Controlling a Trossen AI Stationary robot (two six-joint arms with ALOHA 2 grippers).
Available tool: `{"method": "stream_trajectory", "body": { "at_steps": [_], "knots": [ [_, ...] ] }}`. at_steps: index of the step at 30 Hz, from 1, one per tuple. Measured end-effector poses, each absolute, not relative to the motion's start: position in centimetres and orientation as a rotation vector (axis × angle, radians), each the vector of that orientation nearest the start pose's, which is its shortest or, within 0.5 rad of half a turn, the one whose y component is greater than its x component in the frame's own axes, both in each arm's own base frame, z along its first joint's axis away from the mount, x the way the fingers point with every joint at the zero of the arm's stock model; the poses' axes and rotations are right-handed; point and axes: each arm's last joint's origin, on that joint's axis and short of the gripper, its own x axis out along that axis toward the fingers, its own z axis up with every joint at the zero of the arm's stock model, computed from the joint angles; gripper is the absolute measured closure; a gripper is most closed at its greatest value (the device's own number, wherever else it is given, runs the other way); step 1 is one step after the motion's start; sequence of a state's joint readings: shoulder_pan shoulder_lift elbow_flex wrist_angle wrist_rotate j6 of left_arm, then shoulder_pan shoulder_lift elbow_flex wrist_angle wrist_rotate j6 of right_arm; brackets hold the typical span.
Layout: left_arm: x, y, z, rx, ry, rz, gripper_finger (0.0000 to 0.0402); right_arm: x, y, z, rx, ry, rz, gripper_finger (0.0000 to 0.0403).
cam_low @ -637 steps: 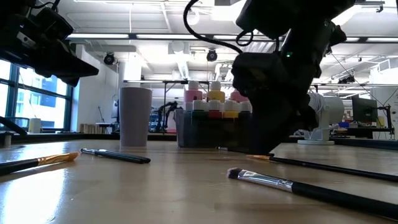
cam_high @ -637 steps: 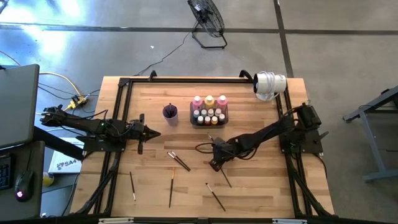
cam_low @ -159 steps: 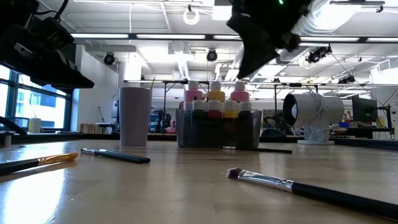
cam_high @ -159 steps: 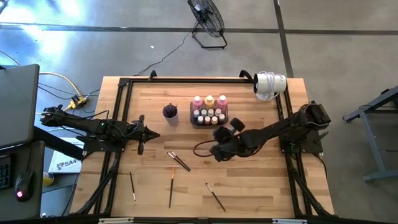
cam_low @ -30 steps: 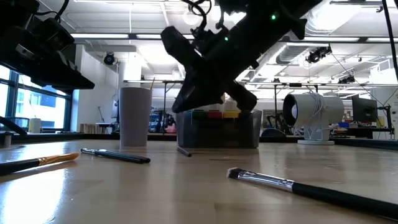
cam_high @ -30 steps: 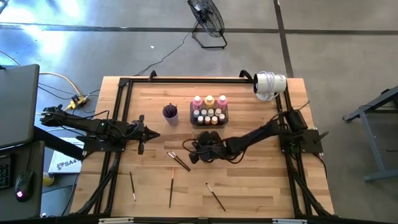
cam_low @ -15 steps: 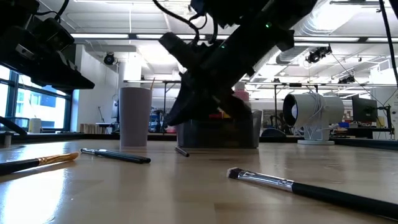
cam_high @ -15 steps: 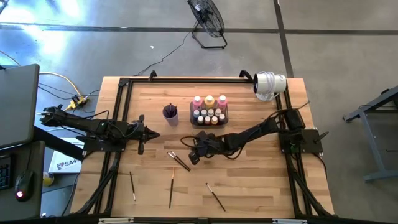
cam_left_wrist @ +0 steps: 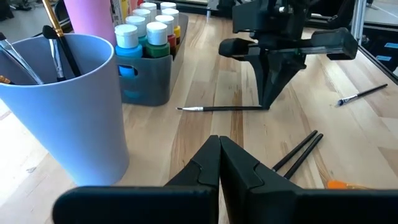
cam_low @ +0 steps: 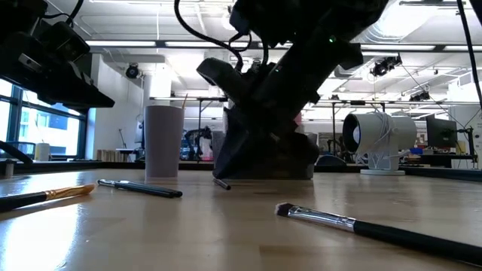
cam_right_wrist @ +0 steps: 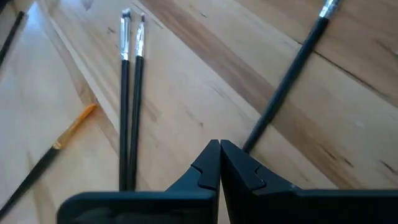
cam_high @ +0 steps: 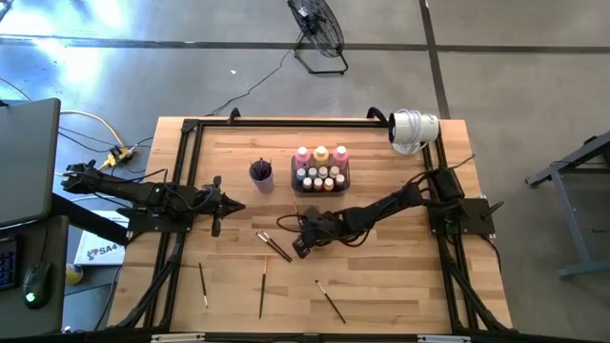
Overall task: Pick & Place Paint Supplies
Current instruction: Put the silver paint brush into the purple cup
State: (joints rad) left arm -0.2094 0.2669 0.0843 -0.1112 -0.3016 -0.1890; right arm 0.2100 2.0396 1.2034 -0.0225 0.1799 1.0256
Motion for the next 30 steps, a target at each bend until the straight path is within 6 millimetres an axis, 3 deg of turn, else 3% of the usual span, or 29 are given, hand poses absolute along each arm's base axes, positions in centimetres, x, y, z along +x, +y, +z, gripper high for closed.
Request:
{"method": "stream_trajectory", "body": {
  "at_steps": [13,20,24,30],
  "knots": [
    [10.8,-1.4,16.0,-0.113,0.275,0.118,0.0401,38.9,7.6,11.8,0.754,0.874,-0.546,0.0400],
    [10.8,-1.4,16.0,-0.113,0.275,0.118,0.0401,38.9,7.6,12.0,0.751,0.881,-0.543,0.0400],
    [10.8,-1.4,16.0,-0.113,0.276,0.118,0.0401,38.6,7.8,13.0,0.760,0.928,-0.445,0.0400],
    [10.8,-1.4,16.0,-0.113,0.277,0.118,0.0401,37.4,8.0,16.9,0.762,0.933,-0.371,0.0400]
  ]
}}
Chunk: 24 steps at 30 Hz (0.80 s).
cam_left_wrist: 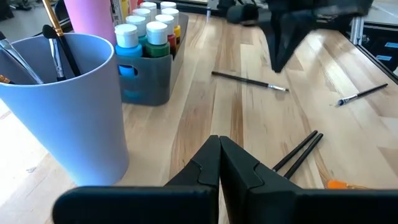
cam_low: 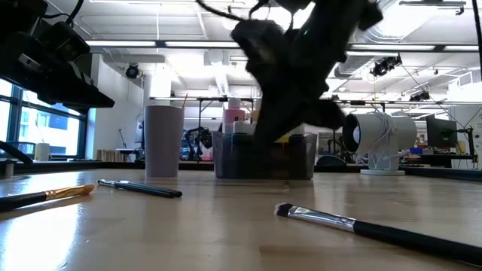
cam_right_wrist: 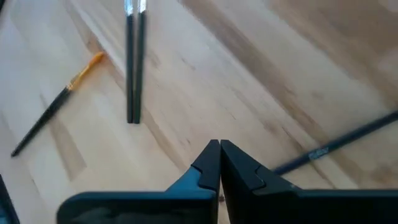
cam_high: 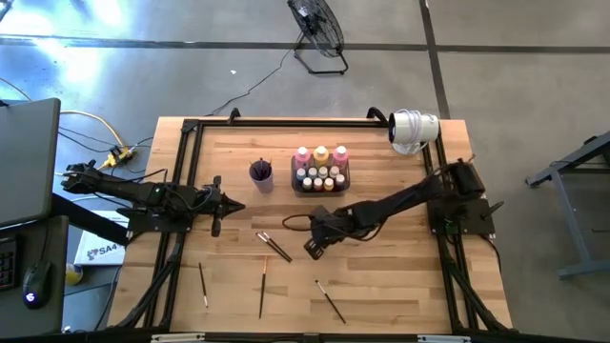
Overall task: Pick & Place Paint Supplies
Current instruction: Put the silver paint brush into the purple cup
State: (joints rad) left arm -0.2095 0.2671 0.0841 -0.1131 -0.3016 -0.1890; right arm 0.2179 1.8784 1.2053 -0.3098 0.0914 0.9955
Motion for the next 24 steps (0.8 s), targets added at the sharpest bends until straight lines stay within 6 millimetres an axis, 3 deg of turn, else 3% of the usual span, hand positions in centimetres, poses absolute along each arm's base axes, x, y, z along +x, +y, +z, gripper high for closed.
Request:
{"method": "stream_trajectory", "body": {
  "at_steps": [5,11,16,24],
  "knots": [
    [10.8,-1.4,16.0,-0.113,0.277,0.118,0.0401,36.5,7.7,18.1,0.870,0.948,-0.447,0.0400],
    [10.8,-1.4,16.0,-0.112,0.278,0.118,0.0401,35.1,8.2,16.6,0.995,1.090,-0.641,0.0400],
    [10.8,-1.4,16.0,-0.112,0.279,0.118,0.0401,32.8,9.6,16.1,1.084,1.266,-0.824,0.0400],
    [10.8,-1.4,15.9,-0.111,0.283,0.118,0.0401,31.7,12.3,16.2,1.177,1.366,-0.821,0.0400]
  ]
}}
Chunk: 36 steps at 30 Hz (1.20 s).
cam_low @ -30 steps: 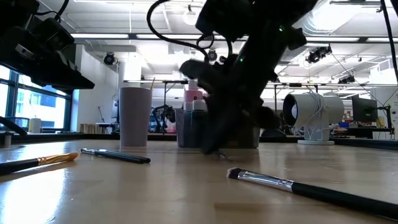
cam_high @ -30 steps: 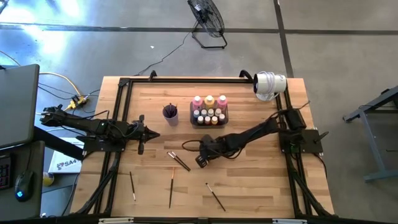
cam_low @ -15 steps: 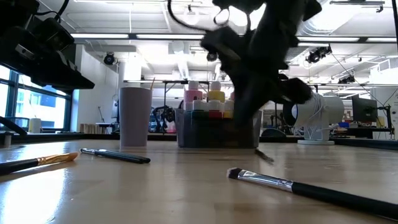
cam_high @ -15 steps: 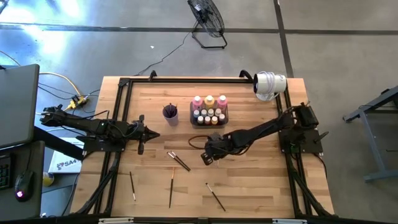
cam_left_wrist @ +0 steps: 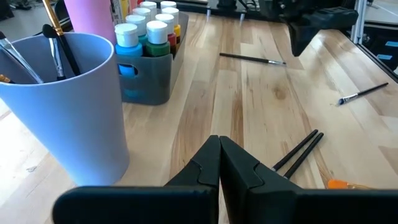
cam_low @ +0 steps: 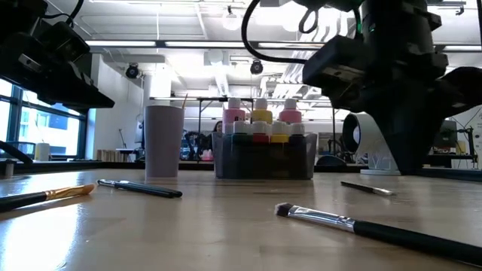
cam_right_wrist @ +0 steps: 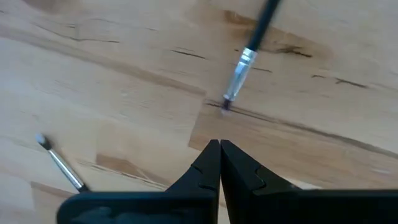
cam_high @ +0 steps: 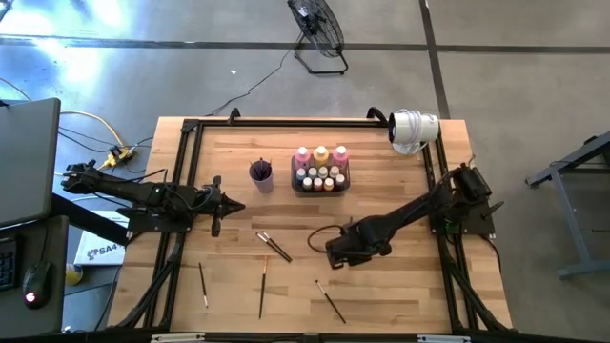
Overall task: Pick & Place Paint Supplies
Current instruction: Put the silver paint brush into the purple cup
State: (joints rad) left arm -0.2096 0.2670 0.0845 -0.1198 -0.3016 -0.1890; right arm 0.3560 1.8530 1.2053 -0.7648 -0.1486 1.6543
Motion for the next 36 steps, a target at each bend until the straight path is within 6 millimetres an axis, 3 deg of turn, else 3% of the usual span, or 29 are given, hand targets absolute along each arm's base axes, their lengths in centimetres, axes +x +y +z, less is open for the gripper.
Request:
{"method": "stream_trajectory", "body": {
  "at_steps": [10,19,22,24,30,36],
  "knots": [
    [10.8,-1.4,15.9,-0.114,0.284,0.119,0.0401,30.9,11.9,16.1,0.987,1.480,-0.741,0.0400],
    [10.8,-1.4,15.9,-0.118,0.284,0.119,0.0401,28.9,11.9,16.2,0.953,1.615,-0.938,0.0400],
    [10.8,-1.4,15.9,-0.118,0.285,0.120,0.0401,27.5,12.3,16.4,0.862,1.639,-1.070,0.0400],
    [10.8,-1.4,15.9,-0.118,0.285,0.120,0.0401,27.0,12.8,16.6,0.811,1.651,-1.040,0.0400],
    [10.8,-1.4,15.9,-0.127,0.285,0.121,0.0401,25.2,13.3,16.7,0.875,1.452,-0.904,0.0400],
    [10.8,-1.4,15.9,-0.136,0.285,0.122,0.0401,20.7,12.0,15.1,0.948,1.361,-1.070,0.0400]
  ]
}}
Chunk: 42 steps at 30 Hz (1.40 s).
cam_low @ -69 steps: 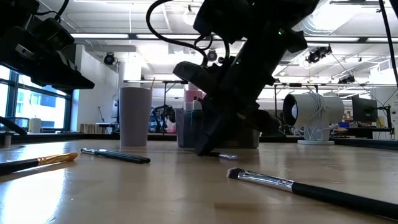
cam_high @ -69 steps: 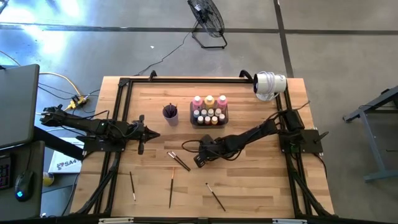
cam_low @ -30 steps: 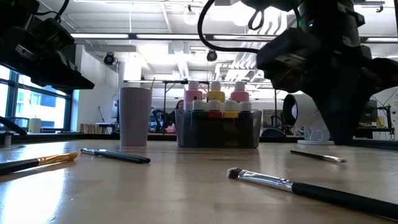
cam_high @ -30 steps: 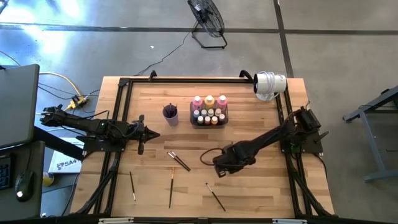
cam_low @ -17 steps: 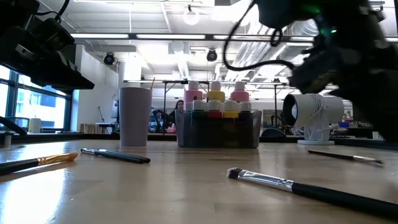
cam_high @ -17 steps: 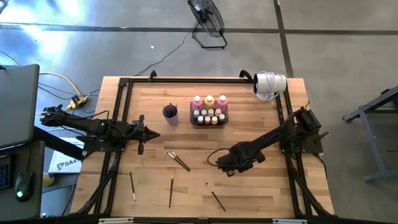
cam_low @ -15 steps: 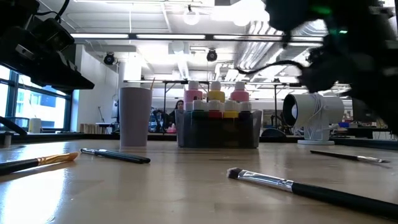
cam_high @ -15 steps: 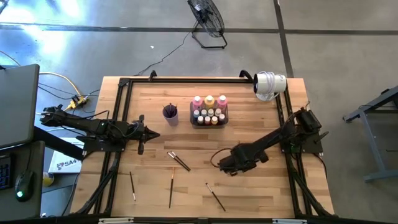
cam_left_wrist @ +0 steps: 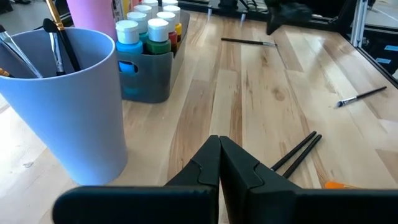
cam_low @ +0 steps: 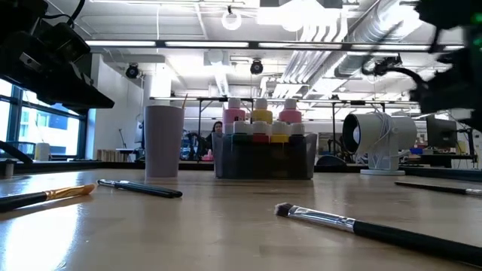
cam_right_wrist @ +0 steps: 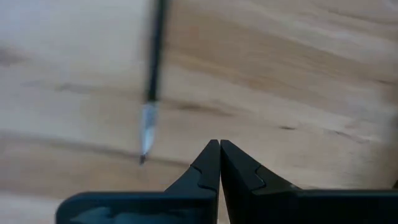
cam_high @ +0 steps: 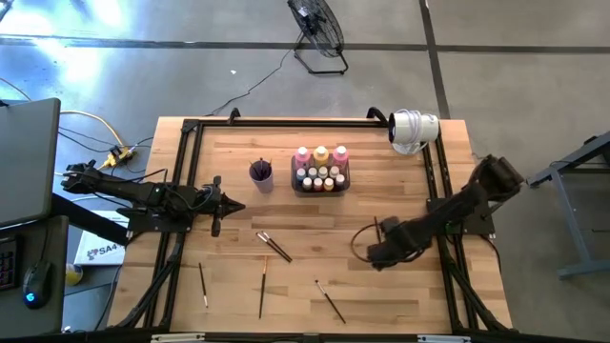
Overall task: Pick & Place Paint Supplies
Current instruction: Put the silver paint brush into the purple cup
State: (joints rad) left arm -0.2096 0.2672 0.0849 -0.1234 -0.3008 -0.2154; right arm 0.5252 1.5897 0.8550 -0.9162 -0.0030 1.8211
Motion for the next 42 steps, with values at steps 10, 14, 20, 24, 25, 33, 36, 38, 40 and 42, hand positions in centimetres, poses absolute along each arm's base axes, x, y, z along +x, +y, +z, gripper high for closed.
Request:
{"method": "stream_trajectory", "body": {
  "at_steps": [10,14,20,24,25,33,36,38,40,42],
  "knots": [
    [10.8,-1.4,15.9,-0.140,0.284,0.123,0.0401,19.4,11.7,13.4,1.020,1.291,-1.087,0.0400],
    [10.8,-1.4,15.9,-0.140,0.284,0.122,0.0401,19.4,11.8,13.3,1.030,1.286,-1.084,0.0400],
    [10.8,-1.4,15.9,-0.139,0.285,0.123,0.0401,19.7,11.8,13.3,1.056,1.274,-1.069,0.0400],
    [10.8,-1.4,15.9,-0.139,0.284,0.123,0.0401,19.8,11.8,13.3,1.059,1.273,-1.066,0.0400],
    [10.8,-1.4,15.9,-0.139,0.285,0.122,0.0401,19.8,11.8,13.3,1.059,1.273,-1.065,0.0400],
    [10.8,-1.4,15.9,-0.139,0.284,0.123,0.0401,19.5,12.1,14.6,1.143,1.391,-1.005,0.0400],
    [10.8,-1.4,15.9,-0.139,0.284,0.122,0.0401,19.5,12.3,15.9,1.211,1.406,-0.925,0.0400],
    [10.8,-1.4,15.9,-0.139,0.284,0.123,0.0401,19.3,12.2,16.4,1.228,1.418,-0.901,0.0400],
    [10.8,-1.4,15.9,-0.139,0.284,0.123,0.0401,19.1,12.2,16.7,1.231,1.436,-0.886,0.0400],
    [10.8,-1.4,15.9,-0.139,0.284,0.123,0.0401,18.8,12.0,16.8,1.202,1.451,-0.883,0.0400]
  ]
}}
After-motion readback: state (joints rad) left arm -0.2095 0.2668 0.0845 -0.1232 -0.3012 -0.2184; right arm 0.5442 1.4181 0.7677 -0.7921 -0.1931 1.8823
